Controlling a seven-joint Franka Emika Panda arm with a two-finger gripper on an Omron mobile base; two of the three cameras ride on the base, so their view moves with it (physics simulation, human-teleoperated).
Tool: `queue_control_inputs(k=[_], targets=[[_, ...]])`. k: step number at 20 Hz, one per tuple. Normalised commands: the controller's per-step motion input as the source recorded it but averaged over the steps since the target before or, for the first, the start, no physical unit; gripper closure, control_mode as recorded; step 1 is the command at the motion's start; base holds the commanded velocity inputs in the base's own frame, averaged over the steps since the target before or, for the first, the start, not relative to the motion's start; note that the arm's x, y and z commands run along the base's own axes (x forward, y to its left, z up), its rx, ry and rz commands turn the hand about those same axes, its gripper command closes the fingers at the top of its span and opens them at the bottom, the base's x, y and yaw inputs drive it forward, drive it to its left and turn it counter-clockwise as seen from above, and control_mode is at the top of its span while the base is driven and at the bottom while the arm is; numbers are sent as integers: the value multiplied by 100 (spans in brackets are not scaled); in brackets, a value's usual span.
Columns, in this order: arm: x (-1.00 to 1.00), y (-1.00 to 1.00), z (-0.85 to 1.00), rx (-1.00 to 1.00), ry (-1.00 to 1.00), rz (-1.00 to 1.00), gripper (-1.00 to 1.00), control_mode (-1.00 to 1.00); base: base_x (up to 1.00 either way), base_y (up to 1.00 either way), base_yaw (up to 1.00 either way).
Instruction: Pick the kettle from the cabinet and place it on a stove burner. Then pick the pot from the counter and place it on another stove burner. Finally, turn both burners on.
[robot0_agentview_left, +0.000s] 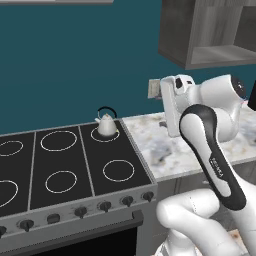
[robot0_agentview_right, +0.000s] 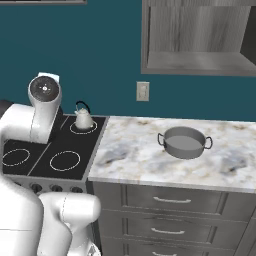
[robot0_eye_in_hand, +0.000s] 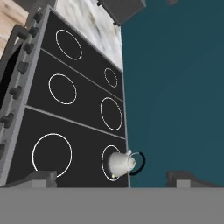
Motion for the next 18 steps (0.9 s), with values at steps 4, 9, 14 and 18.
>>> queue_control_inputs(k=[4,9,14,18], targets=[[-34,-25,-18,0,0,-9,-100,-100,0,0,0],[0,0,0,0,0,0,-100,-100,0,0,0],[0,-3,0,0,0,0,-100,-100,0,0,0],[0,-5,0,0,0,0,-100,100,0,-13,-1]])
